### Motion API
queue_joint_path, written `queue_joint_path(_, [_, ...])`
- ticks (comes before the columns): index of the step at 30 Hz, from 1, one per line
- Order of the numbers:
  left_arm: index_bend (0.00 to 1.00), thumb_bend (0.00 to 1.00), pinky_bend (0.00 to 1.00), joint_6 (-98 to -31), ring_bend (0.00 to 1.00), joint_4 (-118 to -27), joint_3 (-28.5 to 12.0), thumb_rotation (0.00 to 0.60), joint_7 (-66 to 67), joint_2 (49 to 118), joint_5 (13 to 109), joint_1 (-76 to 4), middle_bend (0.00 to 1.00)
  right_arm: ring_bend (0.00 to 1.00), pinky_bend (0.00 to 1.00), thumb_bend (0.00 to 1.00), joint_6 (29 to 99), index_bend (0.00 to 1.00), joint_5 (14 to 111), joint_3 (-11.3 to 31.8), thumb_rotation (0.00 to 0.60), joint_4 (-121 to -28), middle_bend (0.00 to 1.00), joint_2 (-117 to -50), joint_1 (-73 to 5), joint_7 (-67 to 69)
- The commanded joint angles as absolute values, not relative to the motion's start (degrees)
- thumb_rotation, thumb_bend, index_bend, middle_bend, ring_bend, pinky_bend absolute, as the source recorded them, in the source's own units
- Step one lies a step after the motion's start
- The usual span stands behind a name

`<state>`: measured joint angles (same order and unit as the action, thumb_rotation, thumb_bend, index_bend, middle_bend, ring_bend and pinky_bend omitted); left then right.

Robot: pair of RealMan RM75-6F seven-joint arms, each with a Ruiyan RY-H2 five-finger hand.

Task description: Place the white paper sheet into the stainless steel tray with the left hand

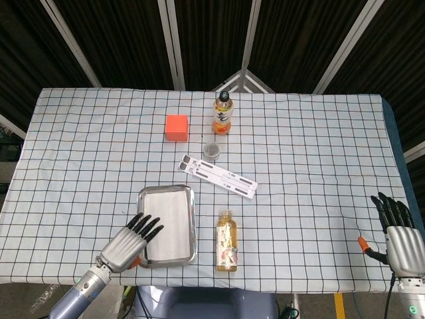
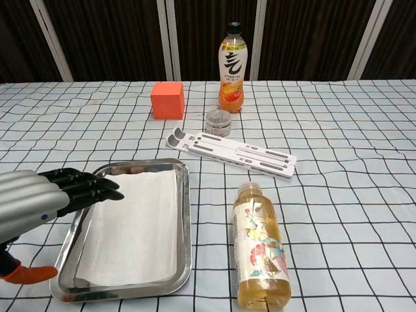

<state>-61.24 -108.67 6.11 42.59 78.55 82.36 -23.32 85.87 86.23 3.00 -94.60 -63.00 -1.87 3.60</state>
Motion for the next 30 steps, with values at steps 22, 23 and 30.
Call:
queue_joint_path(22, [0.00, 0.67, 0.00, -52.01, 0.00, -114.97, 4.62, 0.600, 57.03, 74.16, 57.88, -33.61, 0.00, 0.00, 0.00, 0.32, 85.62, 0.00, 86.05, 2.99, 0.600, -94.76, 0.00, -62.85, -1.91, 3.71])
queue_joint_path(23, [0.00, 0.67, 0.00, -52.10, 0.00, -115.08, 4.59, 0.600, 57.64, 74.41, 56.85, -34.09, 0.00, 0.00, 0.00, 0.32, 85.61, 0.00, 86.05, 2.98, 0.600, -94.76, 0.00, -62.82, -1.90, 3.78])
queue_joint_path(30, [0.00, 0.67, 0.00, -53.98, 0.00, -115.22, 5.16, 0.600, 62.16, 76.58, 48.74, -37.91, 0.00, 0.00, 0.00, 0.32, 85.64, 0.00, 86.33, 2.90, 0.600, -94.73, 0.00, -62.71, -1.92, 4.18])
